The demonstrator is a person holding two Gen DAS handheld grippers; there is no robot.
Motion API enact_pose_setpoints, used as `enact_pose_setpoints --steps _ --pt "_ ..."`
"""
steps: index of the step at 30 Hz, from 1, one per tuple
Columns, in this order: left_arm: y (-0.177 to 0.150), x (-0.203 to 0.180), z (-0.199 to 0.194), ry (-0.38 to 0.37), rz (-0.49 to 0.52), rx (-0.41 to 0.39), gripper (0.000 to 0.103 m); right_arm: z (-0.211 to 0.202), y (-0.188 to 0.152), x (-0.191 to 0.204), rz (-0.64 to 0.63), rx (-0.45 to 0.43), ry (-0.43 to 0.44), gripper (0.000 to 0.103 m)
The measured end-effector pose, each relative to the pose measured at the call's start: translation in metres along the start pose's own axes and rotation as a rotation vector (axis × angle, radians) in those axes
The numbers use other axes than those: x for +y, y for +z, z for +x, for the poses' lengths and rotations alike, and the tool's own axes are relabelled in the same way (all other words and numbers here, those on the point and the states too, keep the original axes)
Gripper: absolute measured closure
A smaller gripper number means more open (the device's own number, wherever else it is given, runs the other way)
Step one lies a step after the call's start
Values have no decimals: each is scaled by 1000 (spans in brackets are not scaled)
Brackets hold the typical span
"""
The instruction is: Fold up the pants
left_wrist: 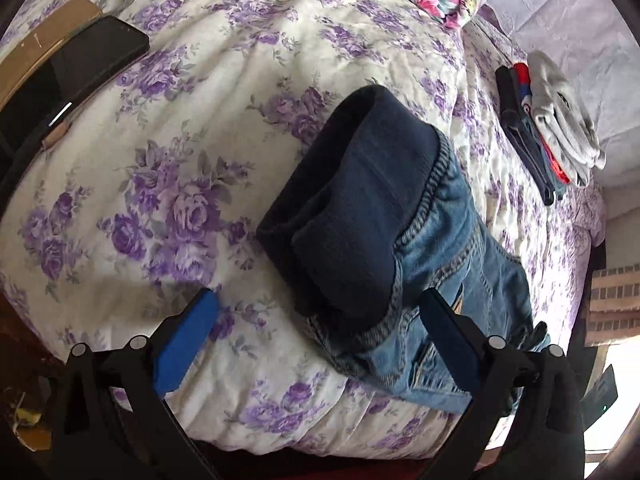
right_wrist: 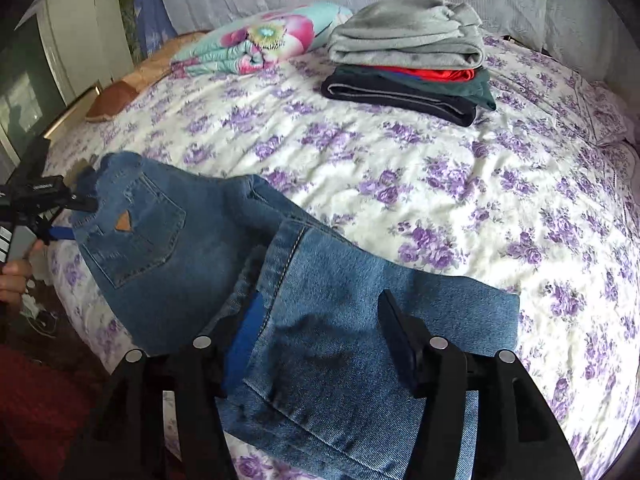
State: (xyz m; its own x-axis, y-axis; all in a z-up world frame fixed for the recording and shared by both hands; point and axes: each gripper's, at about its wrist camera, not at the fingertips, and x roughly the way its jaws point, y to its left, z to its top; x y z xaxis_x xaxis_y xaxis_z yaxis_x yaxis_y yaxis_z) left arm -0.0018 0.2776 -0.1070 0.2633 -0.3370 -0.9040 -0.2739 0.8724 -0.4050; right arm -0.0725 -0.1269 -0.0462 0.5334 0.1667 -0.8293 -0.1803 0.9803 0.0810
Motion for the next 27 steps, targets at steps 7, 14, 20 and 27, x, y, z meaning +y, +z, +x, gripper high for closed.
enact_pose_setpoints --steps 7,14,20,27 --pt "9 -10 4 12 50 -58 10 38 -15 8 -36 105 -56 18" --pt "5 -29 -11 46 150 -104 50 28 -15 11 -24 91 -58 17" --pt "13 -13 4 -36 75 -78 36 -9 -2 2 30 -37 -4 18" --pt "6 -44 -21 13 169 -118 72 24 -13 5 -10 120 -95 15"
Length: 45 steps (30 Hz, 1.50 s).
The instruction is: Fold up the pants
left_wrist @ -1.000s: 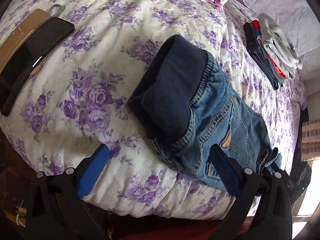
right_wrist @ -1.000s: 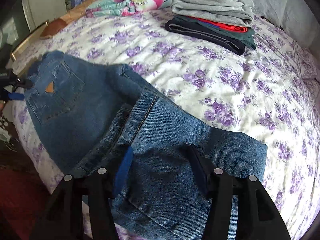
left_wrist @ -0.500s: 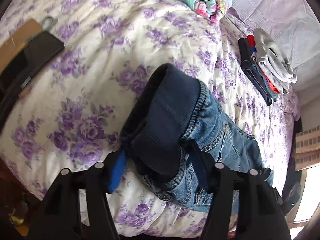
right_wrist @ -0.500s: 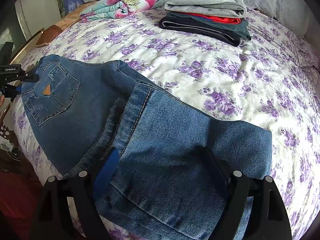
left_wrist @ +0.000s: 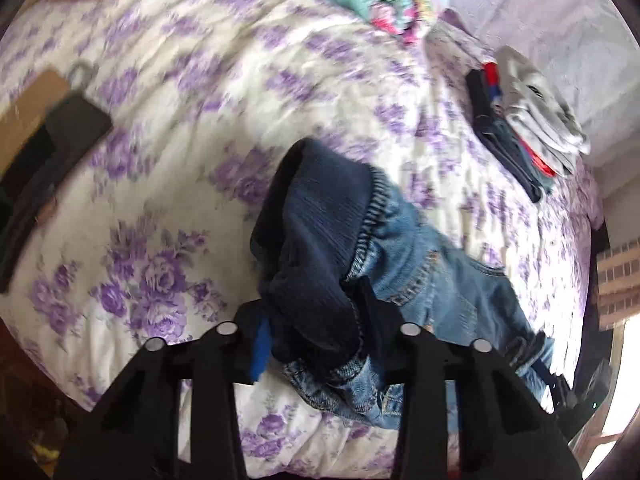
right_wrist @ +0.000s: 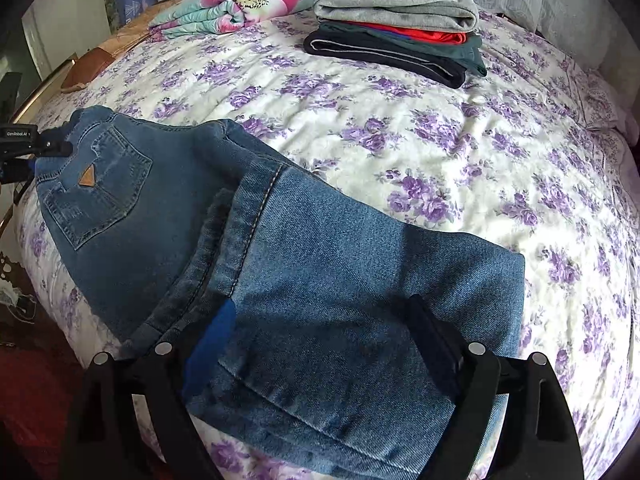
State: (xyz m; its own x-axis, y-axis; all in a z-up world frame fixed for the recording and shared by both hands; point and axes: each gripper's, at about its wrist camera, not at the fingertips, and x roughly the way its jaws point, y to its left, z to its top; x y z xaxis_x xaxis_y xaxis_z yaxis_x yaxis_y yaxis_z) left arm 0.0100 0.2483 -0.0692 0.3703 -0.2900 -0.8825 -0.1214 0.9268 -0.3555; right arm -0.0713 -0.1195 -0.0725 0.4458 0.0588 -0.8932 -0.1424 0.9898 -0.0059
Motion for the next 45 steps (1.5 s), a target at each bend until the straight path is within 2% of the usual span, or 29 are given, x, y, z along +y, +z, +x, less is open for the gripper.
enact_pose_setpoints --steps 2,5,7,12,14,16,18,20,21,23,24,25,27,28,30,33,35,37,39,41,42,43,45 --pt "2 -23 -21 -28 73 -45 74 -11 -4 -10 46 -44 20 12" --pt "-4 -72 -45 -7 244 -115 75 -21 -11 -38 158 -64 25 11" --pt "-12 -107 -54 -24 350 -143 76 -29 -15 -60 264 -98 88 11" --pt "-38 -200 -63 -152 572 -137 77 -51 -24 -103 481 -190 137 11" --pt "-59 -242 -65 -218 704 -133 77 -58 -30 -121 552 -217 135 11" --pt "-86 -288 -61 -311 843 -102 77 -60 -42 -139 622 -230 139 11" --pt "-115 -323 -44 -380 956 -34 77 -62 -55 -155 692 -239 135 11" --pt "-143 -348 -14 -381 1064 65 67 -64 -70 -169 767 -245 142 11" --pt "-154 -358 4 -383 1105 166 55 -65 -78 -174 803 -249 148 11" --pt "-158 -359 21 -393 1085 271 56 -67 -90 -181 849 -263 158 11" --pt "-153 -355 20 -401 1059 268 49 -69 -95 -182 861 -271 157 11" --pt "-143 -349 15 -418 1025 257 34 -71 -98 -181 865 -279 159 11" --pt "-114 -335 2 -452 941 211 16 -75 -98 -177 858 -299 171 11" --pt "-98 -327 -5 -465 891 184 12 -78 -95 -171 838 -305 175 11" --pt "-66 -309 -9 -440 808 158 11 -83 -81 -155 759 -311 145 11" --pt "-33 -274 5 -331 687 146 11 -94 -50 -123 589 -348 115 12" --pt "-24 -249 19 -258 624 168 12 -99 -27 -96 456 -366 114 12" --pt "-27 -227 30 -219 583 196 12 -99 -7 -70 324 -364 93 12" --pt "-37 -211 40 -190 571 225 12 -91 5 -49 214 -329 25 12" --pt "-51 -204 57 -120 605 275 12 -60 9 -40 138 -180 -123 13" --pt "-58 -202 73 -68 628 312 8 -40 1 -45 130 -111 -174 12" --pt "-64 -198 88 -67 621 345 5 -22 -12 -55 153 -72 -155 8" --pt "-72 -191 111 -88 560 412 4 -5 -37 -85 340 -41 -1 6"
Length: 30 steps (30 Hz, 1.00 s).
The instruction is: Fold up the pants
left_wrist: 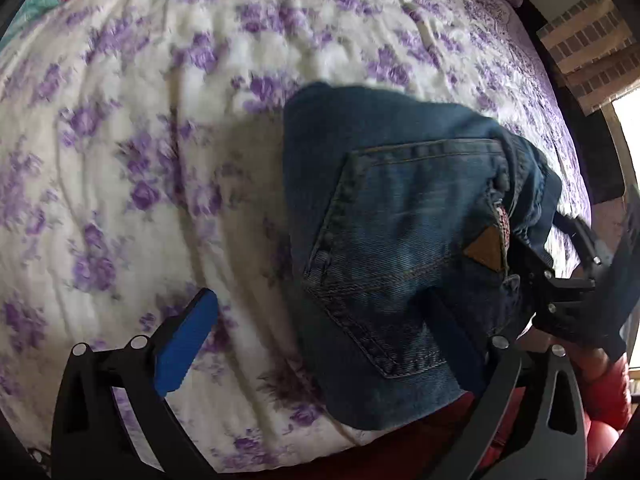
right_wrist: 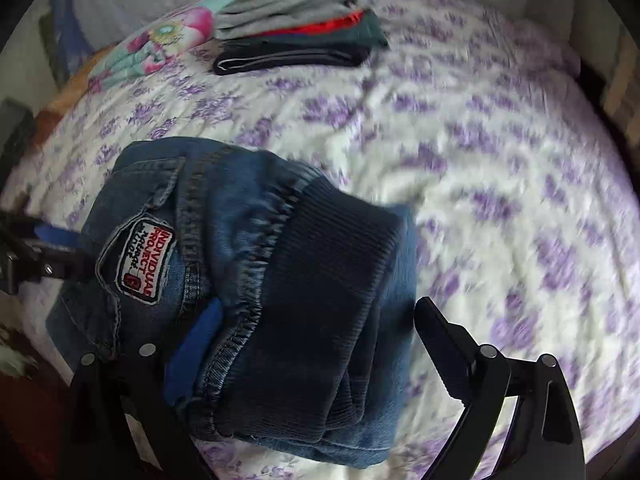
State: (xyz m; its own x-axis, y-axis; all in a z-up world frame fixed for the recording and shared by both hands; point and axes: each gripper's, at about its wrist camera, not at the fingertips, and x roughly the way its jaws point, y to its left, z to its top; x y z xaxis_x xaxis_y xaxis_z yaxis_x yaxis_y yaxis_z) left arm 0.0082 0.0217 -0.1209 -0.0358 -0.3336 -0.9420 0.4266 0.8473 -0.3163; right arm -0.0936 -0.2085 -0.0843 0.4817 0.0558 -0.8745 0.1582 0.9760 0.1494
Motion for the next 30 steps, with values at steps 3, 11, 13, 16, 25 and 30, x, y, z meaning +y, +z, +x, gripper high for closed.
enact_pose_setpoints --steps 3,11,13,16,25,30 --pt "3 2 5 -18 -31 23 4 -7 -2 -10 48 14 48 6" --pt "-10 -19 -46 -13 88 -104 5 -63 36 32 -147 -180 -14 6" --pt "-10 -28 -36 -25 141 -63 5 -50 51 40 -166 -164 -27 6" --pt "-10 -38 -1 45 198 11 4 2 54 43 -196 -32 -124 4" --pt "-7 -7 -1 -152 32 46 4 -8 51 11 -33 -29 75 4" --pt "-14 33 -16 -272 -139 1 5 -43 32 -45 169 -73 196 4"
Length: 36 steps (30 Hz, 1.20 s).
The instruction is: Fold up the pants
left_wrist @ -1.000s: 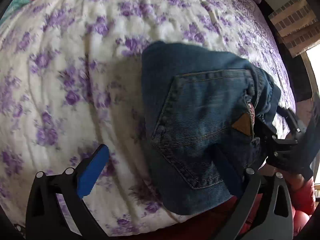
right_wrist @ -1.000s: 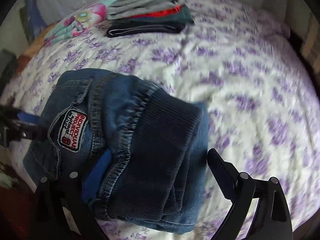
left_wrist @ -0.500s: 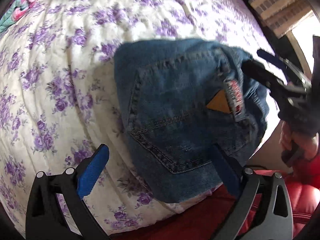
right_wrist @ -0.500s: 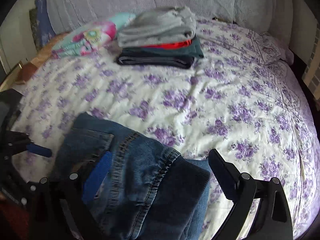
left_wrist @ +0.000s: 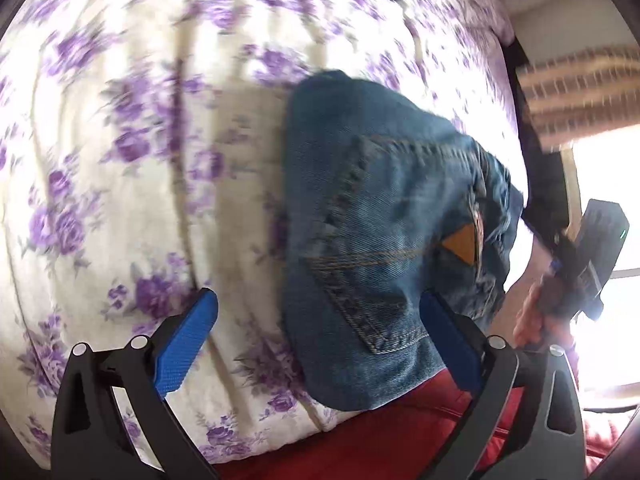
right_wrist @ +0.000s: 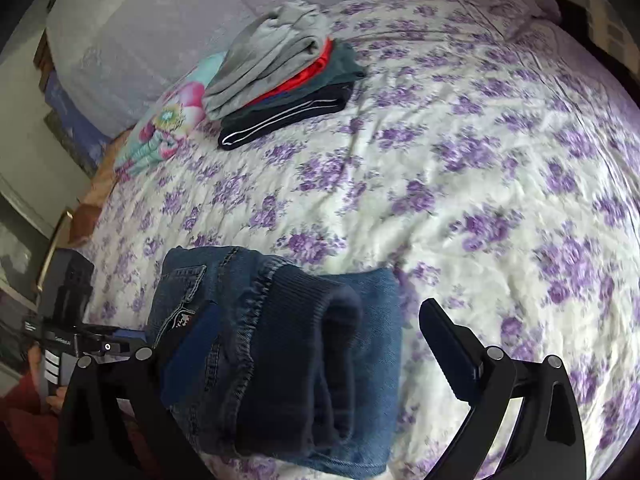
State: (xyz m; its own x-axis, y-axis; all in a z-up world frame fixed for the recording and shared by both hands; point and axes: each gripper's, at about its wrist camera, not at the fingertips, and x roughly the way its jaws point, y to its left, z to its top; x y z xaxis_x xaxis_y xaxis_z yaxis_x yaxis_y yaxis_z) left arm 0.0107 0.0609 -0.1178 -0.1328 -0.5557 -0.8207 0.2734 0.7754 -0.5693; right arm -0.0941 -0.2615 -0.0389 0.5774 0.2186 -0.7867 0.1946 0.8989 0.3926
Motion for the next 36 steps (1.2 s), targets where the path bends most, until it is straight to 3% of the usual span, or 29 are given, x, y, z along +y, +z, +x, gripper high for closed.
enact_pose_setpoints --steps 3,6,9,15,22,27,33,36 --pt "1 3 -2 -10 -22 -8 5 -5 -7 -32 155 19 53 3" --pt "6 -9 4 6 20 6 5 -3 -12 -40 239 9 129 3" --pt "12 -21 17 11 57 31 5 8 -12 -28 204 23 133 4" --pt "22 -38 27 106 118 40 4 26 -12 -18 143 77 95 4" --pt "22 -57 29 216 174 -6 4 23 -10 -17 119 92 55 3" --pt "15 -52 23 259 170 -30 4 5 -11 9 -43 79 -15 3" --pt "15 -70 -7 470 264 -179 4 -21 -23 72 -425 -18 -137 3" --pt "25 -71 -13 506 279 -209 4 -24 -25 100 -525 -62 -129 3"
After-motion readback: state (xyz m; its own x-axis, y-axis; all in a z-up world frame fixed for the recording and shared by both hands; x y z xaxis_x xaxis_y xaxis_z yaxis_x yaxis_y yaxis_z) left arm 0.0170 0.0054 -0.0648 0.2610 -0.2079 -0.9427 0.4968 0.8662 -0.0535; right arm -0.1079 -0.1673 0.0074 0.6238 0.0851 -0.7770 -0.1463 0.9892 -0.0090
